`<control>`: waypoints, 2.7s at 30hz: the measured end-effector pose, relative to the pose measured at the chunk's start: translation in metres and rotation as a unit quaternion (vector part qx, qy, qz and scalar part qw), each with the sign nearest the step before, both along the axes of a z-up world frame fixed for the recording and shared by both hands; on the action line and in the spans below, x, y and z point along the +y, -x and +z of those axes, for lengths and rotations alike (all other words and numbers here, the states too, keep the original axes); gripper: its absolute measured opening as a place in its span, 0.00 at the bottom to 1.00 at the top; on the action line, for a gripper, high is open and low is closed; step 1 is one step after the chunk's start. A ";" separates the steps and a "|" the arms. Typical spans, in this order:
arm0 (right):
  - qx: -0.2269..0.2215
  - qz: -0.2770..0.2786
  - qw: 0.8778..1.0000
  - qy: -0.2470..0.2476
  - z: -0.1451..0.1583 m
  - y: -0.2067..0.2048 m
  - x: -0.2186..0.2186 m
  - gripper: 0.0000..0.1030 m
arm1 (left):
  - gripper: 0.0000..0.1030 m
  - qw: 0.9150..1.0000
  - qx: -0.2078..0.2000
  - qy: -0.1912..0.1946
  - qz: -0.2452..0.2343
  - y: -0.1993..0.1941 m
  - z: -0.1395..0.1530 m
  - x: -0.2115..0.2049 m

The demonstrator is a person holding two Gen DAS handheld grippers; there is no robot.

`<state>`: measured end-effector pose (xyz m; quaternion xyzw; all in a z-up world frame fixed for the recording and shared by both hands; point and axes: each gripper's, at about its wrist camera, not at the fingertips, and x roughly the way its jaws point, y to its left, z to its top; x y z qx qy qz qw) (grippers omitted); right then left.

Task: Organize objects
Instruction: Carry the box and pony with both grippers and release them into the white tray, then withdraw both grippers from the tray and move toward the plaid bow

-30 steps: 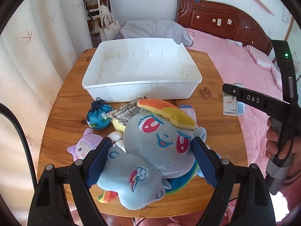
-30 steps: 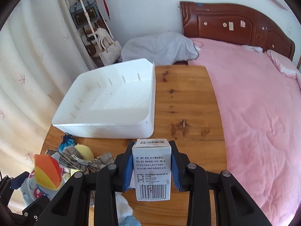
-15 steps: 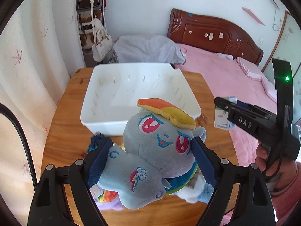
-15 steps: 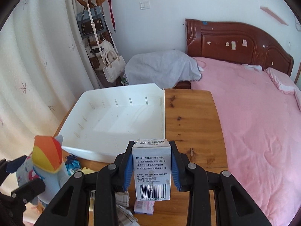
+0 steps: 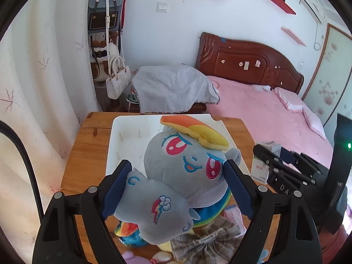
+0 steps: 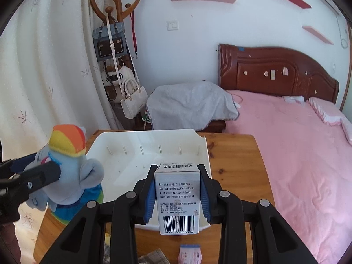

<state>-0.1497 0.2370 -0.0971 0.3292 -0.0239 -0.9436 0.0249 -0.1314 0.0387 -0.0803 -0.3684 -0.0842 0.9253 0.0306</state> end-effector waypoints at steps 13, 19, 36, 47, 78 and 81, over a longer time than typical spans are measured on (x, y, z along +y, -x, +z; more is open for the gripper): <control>0.061 0.029 0.995 -0.069 -0.024 0.013 -0.046 0.34 | 0.85 0.999 0.014 -0.022 0.032 0.035 -0.029 -0.028; 0.047 0.017 0.997 -0.065 -0.035 0.018 -0.050 0.39 | 0.86 0.998 -0.005 -0.035 0.045 0.046 -0.042 -0.033; 0.034 -0.008 0.998 -0.058 -0.033 0.013 -0.034 0.76 | 0.86 0.998 -0.016 -0.021 0.053 0.051 -0.043 -0.022; 0.012 -0.005 1.000 -0.019 -0.019 -0.005 -0.013 0.78 | 0.86 0.995 0.001 -0.014 0.099 0.032 -0.027 -0.012; -0.034 0.068 0.994 0.080 -0.029 -0.072 0.046 0.79 | 0.86 0.961 -0.061 0.129 0.238 -0.017 -0.047 0.072; -0.038 0.075 0.993 0.082 -0.032 -0.076 0.049 0.79 | 0.86 0.951 -0.097 0.137 0.262 -0.010 -0.054 0.074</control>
